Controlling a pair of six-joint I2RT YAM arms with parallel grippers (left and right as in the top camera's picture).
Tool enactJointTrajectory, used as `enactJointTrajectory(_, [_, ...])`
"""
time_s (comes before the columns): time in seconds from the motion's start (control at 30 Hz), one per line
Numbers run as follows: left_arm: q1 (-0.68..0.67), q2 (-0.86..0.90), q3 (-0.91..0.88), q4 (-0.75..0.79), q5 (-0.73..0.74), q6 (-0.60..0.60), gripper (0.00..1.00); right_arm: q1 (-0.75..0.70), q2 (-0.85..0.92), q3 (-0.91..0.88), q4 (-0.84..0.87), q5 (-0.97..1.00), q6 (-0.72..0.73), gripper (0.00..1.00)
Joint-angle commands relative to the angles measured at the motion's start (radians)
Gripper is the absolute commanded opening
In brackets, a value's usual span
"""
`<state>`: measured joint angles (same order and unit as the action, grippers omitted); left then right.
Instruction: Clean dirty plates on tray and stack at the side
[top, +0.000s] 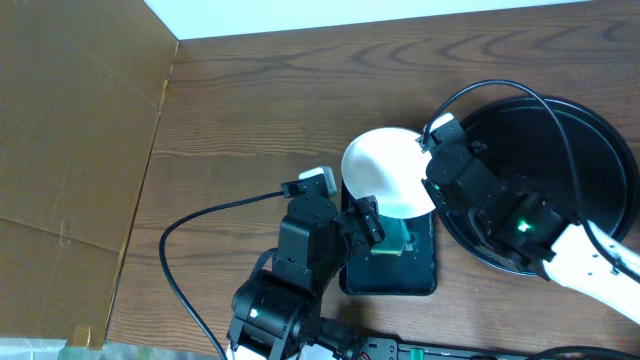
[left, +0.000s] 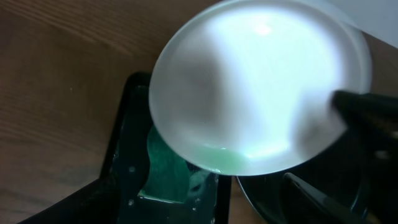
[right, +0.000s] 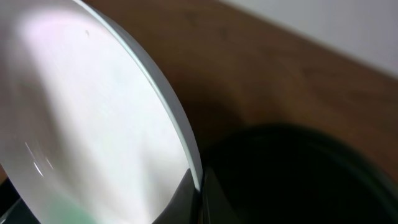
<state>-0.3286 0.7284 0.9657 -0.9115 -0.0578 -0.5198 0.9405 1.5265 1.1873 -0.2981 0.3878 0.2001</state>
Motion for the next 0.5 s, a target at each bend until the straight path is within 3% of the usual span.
enactJointTrajectory(0.0, [0.005, 0.001, 0.020, -0.001, -0.002, 0.003, 0.82, 0.029, -0.058, 0.011, 0.020, 0.138, -0.063, 0.01])
enactJointTrajectory(0.47, [0.005, 0.001, 0.020, -0.001, -0.002, 0.003, 0.82, 0.142, -0.096, 0.011, 0.081, 0.359, -0.205, 0.01])
